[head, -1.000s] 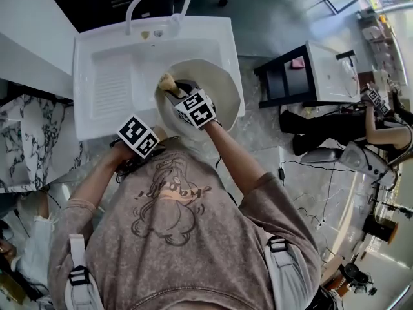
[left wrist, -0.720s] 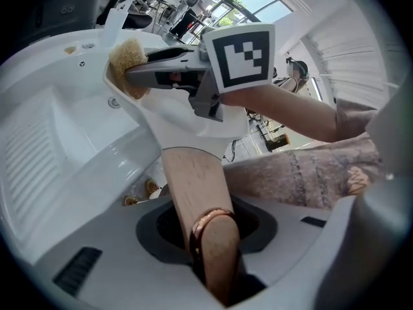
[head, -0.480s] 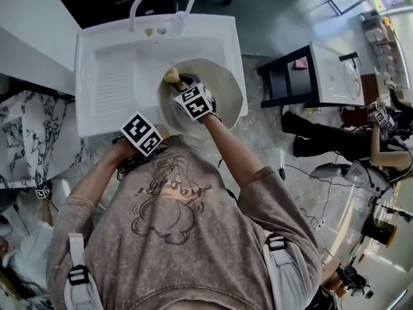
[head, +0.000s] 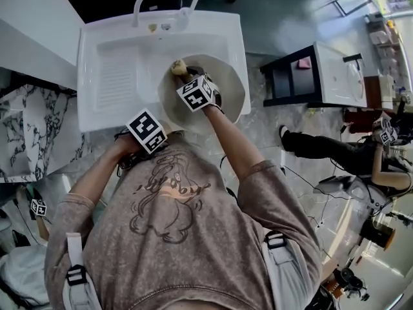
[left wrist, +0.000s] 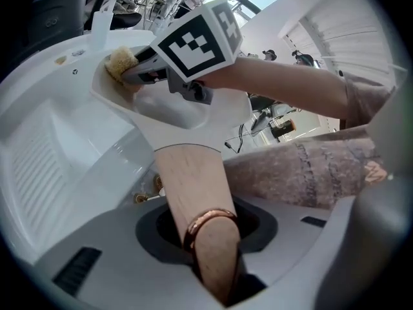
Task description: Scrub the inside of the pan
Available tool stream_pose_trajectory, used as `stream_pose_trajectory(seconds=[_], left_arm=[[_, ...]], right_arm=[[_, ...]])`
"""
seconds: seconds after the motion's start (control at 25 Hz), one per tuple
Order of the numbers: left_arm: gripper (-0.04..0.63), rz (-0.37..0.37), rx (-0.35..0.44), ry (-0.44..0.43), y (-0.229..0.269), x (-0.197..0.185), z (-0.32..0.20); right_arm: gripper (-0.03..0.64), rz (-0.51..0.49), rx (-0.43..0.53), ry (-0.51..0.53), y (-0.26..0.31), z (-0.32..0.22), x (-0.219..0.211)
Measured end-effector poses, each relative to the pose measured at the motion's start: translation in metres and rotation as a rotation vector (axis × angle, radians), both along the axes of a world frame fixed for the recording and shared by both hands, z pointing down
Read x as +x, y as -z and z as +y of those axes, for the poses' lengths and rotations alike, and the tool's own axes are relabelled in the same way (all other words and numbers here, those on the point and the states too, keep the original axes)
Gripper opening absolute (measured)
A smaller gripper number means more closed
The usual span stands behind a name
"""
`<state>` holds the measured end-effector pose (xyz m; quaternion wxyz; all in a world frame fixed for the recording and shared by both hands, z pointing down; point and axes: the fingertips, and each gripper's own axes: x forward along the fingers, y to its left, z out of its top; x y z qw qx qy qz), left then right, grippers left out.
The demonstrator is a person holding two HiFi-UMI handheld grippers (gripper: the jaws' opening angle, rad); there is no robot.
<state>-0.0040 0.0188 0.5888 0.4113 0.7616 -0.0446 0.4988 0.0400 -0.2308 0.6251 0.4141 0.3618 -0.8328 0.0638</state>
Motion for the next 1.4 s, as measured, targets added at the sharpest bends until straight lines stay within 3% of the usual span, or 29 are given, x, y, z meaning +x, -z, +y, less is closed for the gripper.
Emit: stream_pose_trajectory(seconds=[0.56,1.04,1.4], left_arm=[[0.137,-0.029,-0.011,-0.021,-0.006,-0.004,0.000],[0.129,-0.026,-0.014,0.021,-0.005,-0.004,-0.004],[0.121,-0.020,-0.020,0.055,-0.006,-0.003,-0.005]], right_arm=[[0.160,0.103,-0.016,-0.123,-0.013,-0.020,0.053],[0.160,0.186,0.007,-0.149,-0.002,-0.024,0.084],[0.160,0.207,-0.001,-0.241,0.012,-0.019,0.111]])
